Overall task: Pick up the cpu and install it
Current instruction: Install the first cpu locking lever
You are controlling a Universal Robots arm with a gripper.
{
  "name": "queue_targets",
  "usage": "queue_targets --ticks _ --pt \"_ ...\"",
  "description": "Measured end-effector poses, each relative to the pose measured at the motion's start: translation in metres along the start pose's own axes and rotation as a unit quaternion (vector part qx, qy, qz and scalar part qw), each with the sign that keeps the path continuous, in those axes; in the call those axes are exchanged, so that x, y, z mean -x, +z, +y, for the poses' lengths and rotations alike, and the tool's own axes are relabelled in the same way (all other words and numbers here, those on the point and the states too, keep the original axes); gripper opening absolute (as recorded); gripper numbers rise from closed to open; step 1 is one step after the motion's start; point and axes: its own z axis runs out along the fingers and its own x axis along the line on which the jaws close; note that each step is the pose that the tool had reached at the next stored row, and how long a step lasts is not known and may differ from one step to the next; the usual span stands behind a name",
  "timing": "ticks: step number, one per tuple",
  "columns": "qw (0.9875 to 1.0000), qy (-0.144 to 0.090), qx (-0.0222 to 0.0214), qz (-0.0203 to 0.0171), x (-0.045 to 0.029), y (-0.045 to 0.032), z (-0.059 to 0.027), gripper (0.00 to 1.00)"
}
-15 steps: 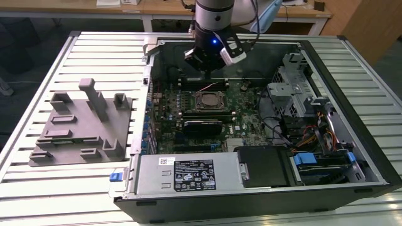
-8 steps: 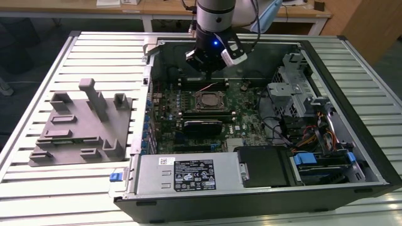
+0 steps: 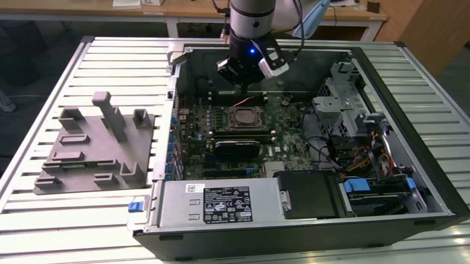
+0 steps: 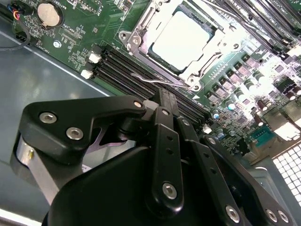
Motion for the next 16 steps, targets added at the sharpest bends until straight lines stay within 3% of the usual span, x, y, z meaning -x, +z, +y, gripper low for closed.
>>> queue_targets --ticks 16 --pt "1.0000 -0.001 -0.0009 0.0002 0.0029 0.0081 0.0014 0.11"
